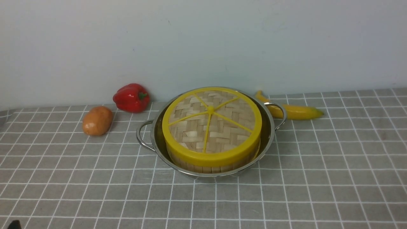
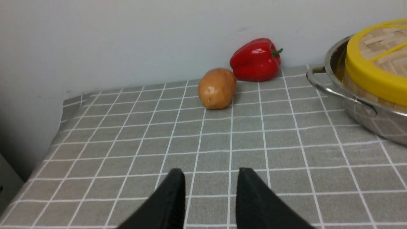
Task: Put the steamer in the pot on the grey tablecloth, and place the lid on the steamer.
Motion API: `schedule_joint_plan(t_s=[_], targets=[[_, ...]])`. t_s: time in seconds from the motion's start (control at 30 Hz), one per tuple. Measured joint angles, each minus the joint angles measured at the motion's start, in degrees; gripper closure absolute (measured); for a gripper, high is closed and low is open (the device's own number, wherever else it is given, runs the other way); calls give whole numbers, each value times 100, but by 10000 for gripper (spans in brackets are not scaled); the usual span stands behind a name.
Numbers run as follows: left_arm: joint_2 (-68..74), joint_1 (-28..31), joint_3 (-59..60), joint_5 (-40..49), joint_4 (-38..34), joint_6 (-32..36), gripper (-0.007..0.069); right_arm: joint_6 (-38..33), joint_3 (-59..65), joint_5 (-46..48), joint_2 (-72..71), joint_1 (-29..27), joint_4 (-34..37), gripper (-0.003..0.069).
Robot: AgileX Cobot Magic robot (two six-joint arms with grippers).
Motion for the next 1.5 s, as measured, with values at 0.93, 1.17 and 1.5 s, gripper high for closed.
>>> schedule_joint_plan(t_s=[0.93, 1.17, 1.5], targets=[[-115, 7, 263, 1, 16, 6, 382, 29, 0, 31, 0, 0, 0, 419], [-115, 7, 263, 1, 23, 6, 382, 35, 0, 31, 0, 0, 0, 419], [-115, 7, 263, 1, 23, 6, 382, 35, 0, 31, 0, 0, 0, 419]])
